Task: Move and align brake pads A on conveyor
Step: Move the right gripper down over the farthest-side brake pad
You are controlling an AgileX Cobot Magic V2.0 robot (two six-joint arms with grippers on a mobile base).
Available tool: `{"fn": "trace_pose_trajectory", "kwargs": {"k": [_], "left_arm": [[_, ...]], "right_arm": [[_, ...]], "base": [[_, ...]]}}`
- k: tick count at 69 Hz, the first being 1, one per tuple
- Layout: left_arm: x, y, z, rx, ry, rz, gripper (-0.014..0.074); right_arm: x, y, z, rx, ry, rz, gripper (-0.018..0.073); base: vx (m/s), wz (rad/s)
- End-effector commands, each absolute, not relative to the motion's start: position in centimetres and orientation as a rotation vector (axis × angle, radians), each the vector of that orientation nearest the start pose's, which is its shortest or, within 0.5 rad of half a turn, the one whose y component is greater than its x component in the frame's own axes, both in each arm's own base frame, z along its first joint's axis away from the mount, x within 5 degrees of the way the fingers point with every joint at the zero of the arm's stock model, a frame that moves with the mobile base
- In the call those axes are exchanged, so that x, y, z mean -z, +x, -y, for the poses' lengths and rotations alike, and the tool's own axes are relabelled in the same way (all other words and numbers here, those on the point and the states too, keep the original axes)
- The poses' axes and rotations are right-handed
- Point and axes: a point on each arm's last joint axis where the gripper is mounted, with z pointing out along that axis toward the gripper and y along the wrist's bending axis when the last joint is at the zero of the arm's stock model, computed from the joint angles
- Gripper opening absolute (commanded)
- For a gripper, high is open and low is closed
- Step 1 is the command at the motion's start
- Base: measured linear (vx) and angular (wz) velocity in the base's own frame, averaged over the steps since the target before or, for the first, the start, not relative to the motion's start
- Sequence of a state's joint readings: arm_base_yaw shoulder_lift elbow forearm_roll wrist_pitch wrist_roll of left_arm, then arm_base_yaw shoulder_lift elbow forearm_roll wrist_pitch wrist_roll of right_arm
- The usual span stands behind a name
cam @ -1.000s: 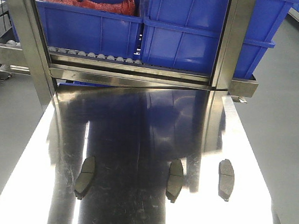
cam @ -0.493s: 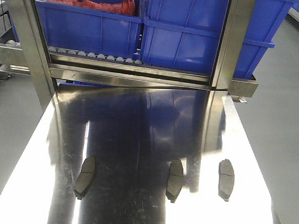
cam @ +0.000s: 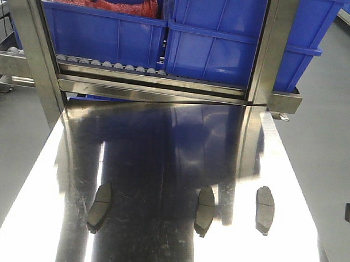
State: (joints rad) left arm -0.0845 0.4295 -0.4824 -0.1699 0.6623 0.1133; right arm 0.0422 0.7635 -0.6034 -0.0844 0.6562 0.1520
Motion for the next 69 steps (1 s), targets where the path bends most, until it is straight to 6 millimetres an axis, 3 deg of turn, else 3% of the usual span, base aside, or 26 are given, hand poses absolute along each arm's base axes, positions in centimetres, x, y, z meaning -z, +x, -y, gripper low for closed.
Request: {"fn": "trace_pose_trajectory", "kwargs": {"k": [1,33,43,61,69], "left_arm": [[-30.4,8.6,1.7,0.191,0.104,-1.973,-0.0006],[-30.4,8.6,1.7,0.191,0.104,-1.973,-0.0006],[-30.4,8.6,1.7,0.191,0.104,-1.973,-0.0006],[-30.4,8.6,1.7,0.191,0.104,-1.973,-0.0006],[-30.4,8.6,1.7,0.191,0.104,-1.973,-0.0006]], "right_arm": [[-30.0,15.2,-0.1,-0.016,0.092,-2.324,-0.0011],[-28.3,14.7,-0.2,-0.017,0.133,-2.542,0.0025],[-27.9,14.9,-0.3,-0.032,0.142,-2.580,0.0126],[-27.3,15.4,-0.5,-0.064,0.157,-2.636,0.0386],[-27.7,16.3,-0.8,-0.103,0.152,-2.645,0.0443]], "base": [[0.00,0.00],[0.00,0.00],[0.00,0.00],[0.00,0.00],[0.00,0.00]]}}
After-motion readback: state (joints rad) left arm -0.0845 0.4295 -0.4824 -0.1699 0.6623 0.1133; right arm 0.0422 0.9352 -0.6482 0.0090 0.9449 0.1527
